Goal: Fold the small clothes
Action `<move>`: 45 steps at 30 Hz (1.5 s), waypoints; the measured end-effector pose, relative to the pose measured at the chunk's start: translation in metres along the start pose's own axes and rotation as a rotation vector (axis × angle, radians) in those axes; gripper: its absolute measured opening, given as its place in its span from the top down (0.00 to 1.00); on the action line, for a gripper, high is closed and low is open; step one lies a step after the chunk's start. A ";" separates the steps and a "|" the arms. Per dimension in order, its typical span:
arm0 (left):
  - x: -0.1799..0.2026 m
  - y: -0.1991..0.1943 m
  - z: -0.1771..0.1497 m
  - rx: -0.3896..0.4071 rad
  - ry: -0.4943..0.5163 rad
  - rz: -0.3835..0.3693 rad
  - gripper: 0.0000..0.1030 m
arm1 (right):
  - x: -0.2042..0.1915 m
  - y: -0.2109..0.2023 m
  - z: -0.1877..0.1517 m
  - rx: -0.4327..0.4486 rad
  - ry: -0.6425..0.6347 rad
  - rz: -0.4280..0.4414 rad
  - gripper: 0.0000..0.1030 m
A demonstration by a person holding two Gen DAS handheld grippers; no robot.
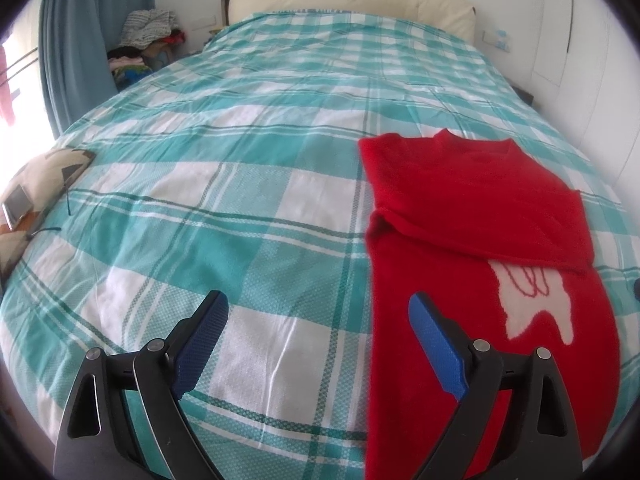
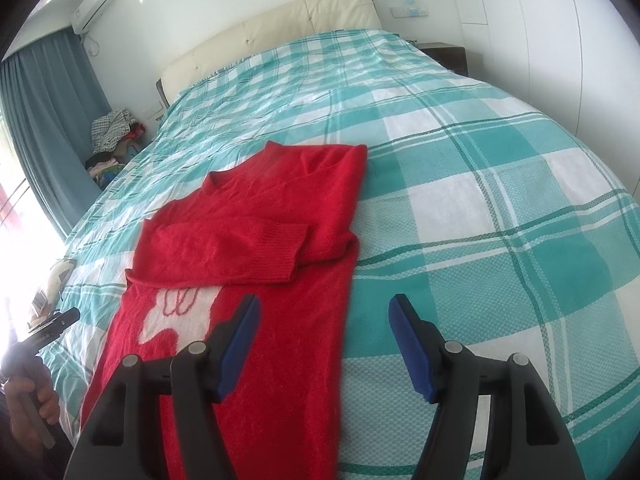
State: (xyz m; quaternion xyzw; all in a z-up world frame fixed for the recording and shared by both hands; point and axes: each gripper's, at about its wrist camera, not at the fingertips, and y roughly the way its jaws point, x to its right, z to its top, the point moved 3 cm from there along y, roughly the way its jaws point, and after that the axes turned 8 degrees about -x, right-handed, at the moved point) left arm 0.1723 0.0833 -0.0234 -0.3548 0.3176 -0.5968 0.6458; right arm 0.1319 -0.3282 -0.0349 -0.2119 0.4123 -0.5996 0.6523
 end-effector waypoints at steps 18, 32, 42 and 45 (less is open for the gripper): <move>-0.010 0.006 0.000 -0.039 -0.078 -0.019 0.09 | -0.007 -0.006 -0.002 0.020 -0.014 -0.008 0.36; -0.009 0.010 -0.001 -0.051 -0.076 -0.020 0.09 | -0.008 -0.007 -0.002 0.022 -0.018 -0.010 0.36; -0.009 0.010 -0.001 -0.051 -0.073 -0.019 0.09 | -0.007 -0.005 -0.002 0.016 -0.020 -0.009 0.36; -0.009 0.011 -0.001 -0.053 -0.075 -0.019 0.09 | -0.008 -0.005 -0.002 0.016 -0.021 -0.010 0.36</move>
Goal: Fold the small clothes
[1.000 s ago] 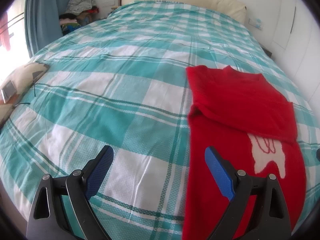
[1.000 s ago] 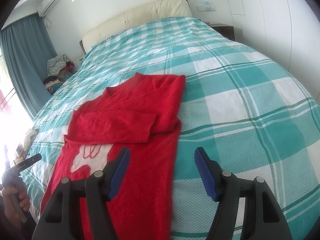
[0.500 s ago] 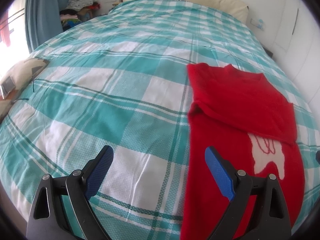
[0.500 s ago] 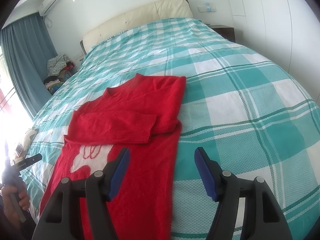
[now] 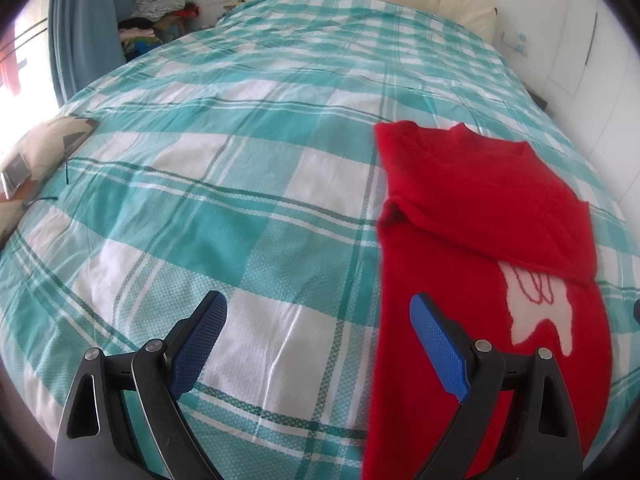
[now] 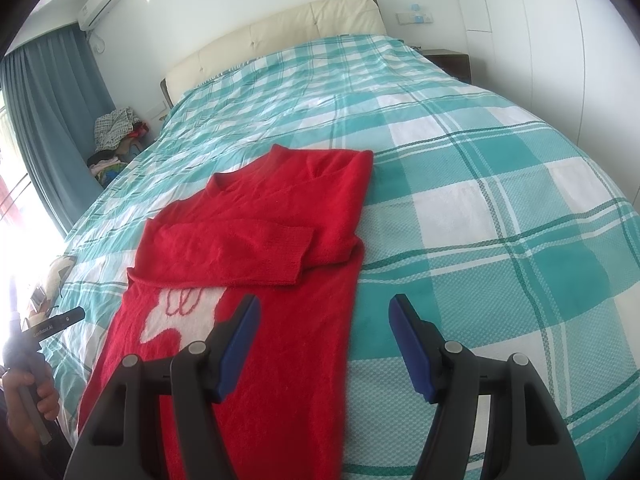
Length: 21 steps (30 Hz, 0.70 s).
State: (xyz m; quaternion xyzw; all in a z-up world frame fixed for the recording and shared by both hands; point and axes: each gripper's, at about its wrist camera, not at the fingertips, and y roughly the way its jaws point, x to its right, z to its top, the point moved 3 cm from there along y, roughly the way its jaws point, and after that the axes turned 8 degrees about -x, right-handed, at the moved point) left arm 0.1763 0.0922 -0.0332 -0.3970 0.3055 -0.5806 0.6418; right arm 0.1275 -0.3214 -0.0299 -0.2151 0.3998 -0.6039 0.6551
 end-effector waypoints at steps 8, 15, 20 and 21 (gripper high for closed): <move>0.000 0.002 -0.001 -0.001 0.001 0.001 0.09 | 0.000 0.000 0.000 -0.001 0.000 0.001 0.36; 0.001 0.002 -0.001 0.000 0.003 0.001 0.09 | 0.000 0.000 -0.001 -0.001 0.001 0.000 0.36; 0.001 0.002 -0.001 -0.001 0.003 0.001 0.09 | 0.000 0.000 -0.001 -0.001 0.000 0.000 0.36; 0.002 0.002 -0.001 -0.001 0.002 0.002 0.09 | 0.000 0.000 -0.001 -0.001 0.000 0.000 0.36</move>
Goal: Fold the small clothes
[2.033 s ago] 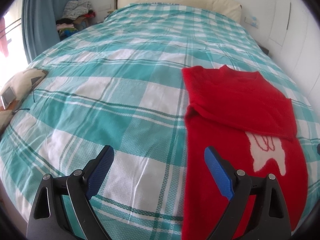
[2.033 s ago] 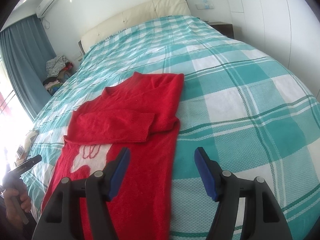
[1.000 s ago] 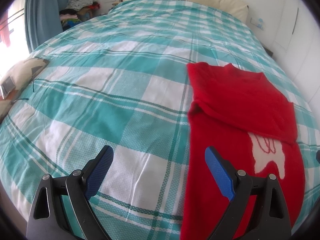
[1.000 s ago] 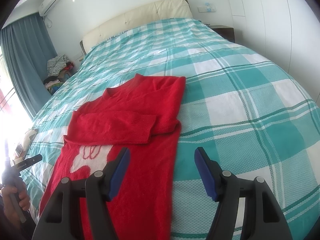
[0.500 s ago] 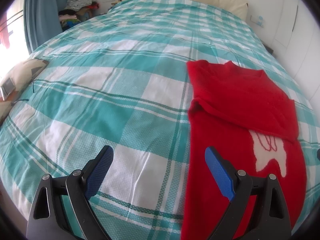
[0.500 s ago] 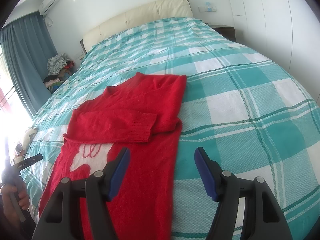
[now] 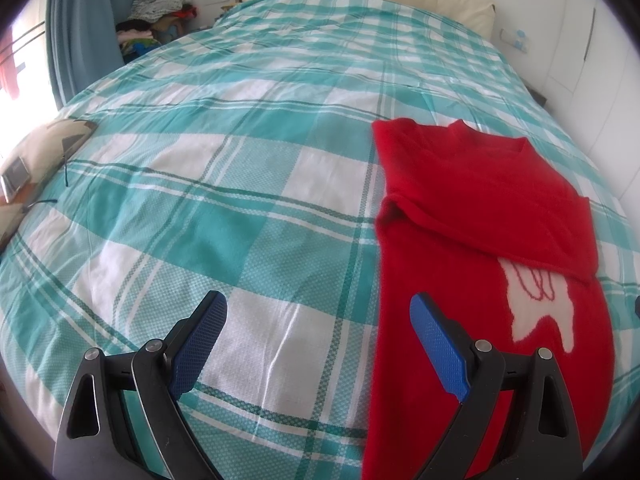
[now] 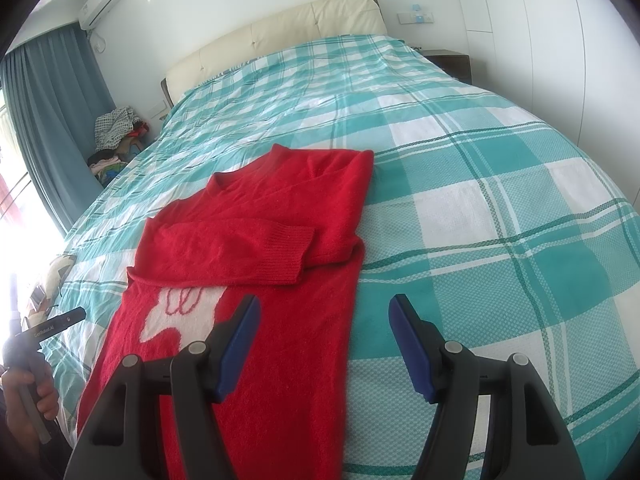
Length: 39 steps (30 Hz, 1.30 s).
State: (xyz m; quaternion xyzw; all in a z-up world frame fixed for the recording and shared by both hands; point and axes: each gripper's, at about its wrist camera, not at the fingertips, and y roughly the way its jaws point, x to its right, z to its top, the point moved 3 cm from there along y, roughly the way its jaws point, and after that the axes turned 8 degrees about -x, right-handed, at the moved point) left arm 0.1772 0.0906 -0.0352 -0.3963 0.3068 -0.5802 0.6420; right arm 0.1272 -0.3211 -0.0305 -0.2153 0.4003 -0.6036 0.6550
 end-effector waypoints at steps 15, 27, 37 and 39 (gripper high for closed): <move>-0.023 -0.024 -0.058 -0.097 0.026 -0.123 0.09 | 0.014 -0.036 -0.031 -0.065 -0.021 0.078 0.36; 0.018 -0.036 -0.138 -0.252 0.135 -0.291 0.41 | 0.001 -0.038 -0.135 -0.402 -0.021 0.301 0.36; 0.027 -0.050 -0.137 -0.265 0.203 -0.287 0.97 | -0.004 -0.013 -0.132 -0.430 0.008 0.348 0.96; 0.024 -0.057 -0.116 -0.238 0.174 -0.325 0.97 | -0.002 -0.022 -0.113 -0.382 0.012 0.357 0.96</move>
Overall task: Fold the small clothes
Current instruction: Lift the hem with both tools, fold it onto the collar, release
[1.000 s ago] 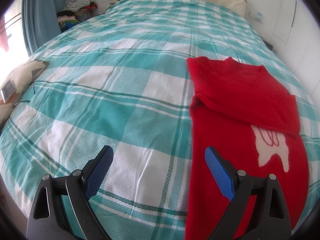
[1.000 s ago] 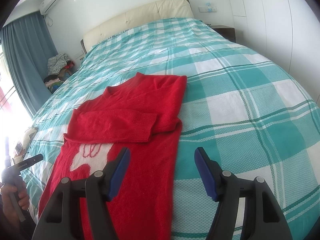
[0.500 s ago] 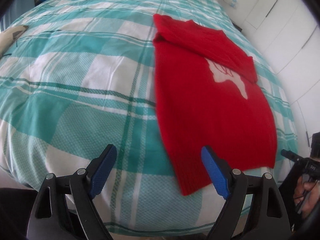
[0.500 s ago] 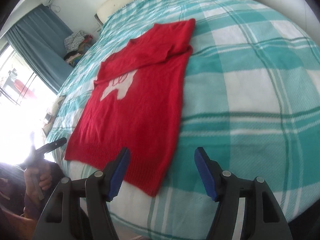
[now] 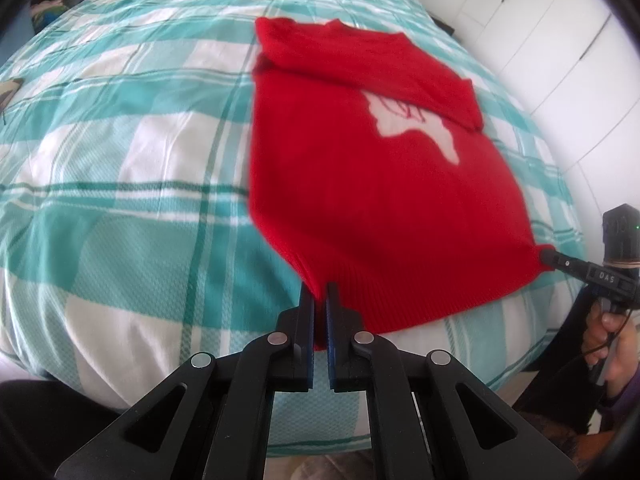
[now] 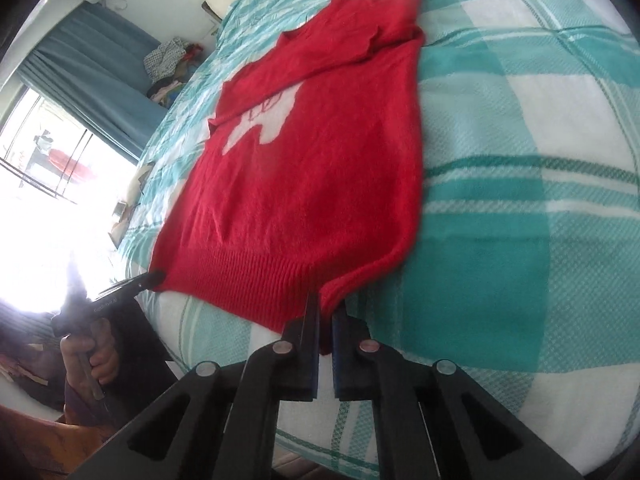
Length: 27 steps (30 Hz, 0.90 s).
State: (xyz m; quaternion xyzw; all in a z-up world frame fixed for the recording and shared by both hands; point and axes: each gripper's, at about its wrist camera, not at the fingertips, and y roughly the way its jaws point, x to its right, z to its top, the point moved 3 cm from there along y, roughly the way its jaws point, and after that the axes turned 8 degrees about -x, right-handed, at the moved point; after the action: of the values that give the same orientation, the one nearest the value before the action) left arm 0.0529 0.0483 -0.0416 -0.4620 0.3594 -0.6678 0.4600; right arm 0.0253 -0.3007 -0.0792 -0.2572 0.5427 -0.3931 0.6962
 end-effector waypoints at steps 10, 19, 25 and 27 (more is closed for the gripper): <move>-0.008 0.006 0.220 0.216 -0.071 0.021 0.97 | -0.032 -0.031 0.187 0.291 -0.237 -0.207 0.96; -0.022 0.100 0.341 0.161 -0.161 0.130 0.87 | 0.023 0.036 0.325 0.341 -0.100 -0.235 0.96; -0.054 0.094 0.357 0.249 -0.313 0.150 0.19 | 0.067 0.049 0.347 0.371 0.062 -0.132 0.68; -0.062 0.081 0.353 0.264 -0.321 0.158 0.18 | 0.071 0.032 0.345 0.426 0.078 -0.138 0.58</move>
State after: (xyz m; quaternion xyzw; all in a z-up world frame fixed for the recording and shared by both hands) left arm 0.4195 0.0614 -0.0219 -0.4685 0.2261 -0.5887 0.6187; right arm 0.3714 -0.3650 -0.0478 -0.1255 0.4549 -0.5552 0.6849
